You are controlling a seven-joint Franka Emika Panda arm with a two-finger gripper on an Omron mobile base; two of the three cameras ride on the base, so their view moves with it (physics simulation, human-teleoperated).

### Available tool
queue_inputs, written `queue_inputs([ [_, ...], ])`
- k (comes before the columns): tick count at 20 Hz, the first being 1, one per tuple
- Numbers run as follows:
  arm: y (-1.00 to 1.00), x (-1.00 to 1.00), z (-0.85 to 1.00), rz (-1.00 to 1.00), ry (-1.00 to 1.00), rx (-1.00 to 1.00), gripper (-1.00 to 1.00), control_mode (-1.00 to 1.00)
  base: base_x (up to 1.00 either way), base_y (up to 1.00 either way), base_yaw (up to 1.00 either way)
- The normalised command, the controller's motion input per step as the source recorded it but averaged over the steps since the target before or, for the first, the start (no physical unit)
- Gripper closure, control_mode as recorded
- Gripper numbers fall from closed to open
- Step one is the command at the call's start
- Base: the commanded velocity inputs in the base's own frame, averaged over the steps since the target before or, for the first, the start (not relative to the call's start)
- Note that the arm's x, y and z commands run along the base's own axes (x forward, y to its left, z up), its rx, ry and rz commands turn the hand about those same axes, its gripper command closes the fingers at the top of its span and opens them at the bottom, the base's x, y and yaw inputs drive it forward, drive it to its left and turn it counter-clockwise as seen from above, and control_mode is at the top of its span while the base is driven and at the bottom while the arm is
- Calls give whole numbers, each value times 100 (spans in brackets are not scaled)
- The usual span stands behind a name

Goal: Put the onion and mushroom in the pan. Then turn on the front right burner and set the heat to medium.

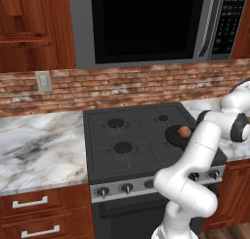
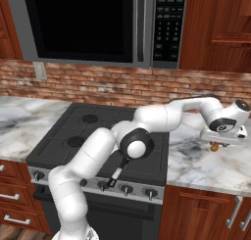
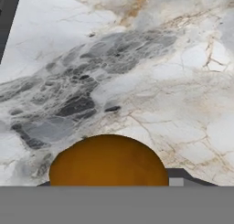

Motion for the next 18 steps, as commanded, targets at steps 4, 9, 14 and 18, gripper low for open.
queue_inputs([
  [4,31,-45,0,0,-20,0,100,-100,0,0,0],
  [9,35,-37,15,0,-13,0,100,-100,0,0,0],
  [14,53,-21,46,0,-1,0,100,-100,0,0,0],
  [18,52,-9,46,0,0,-3,100,-100,0,0,0],
])
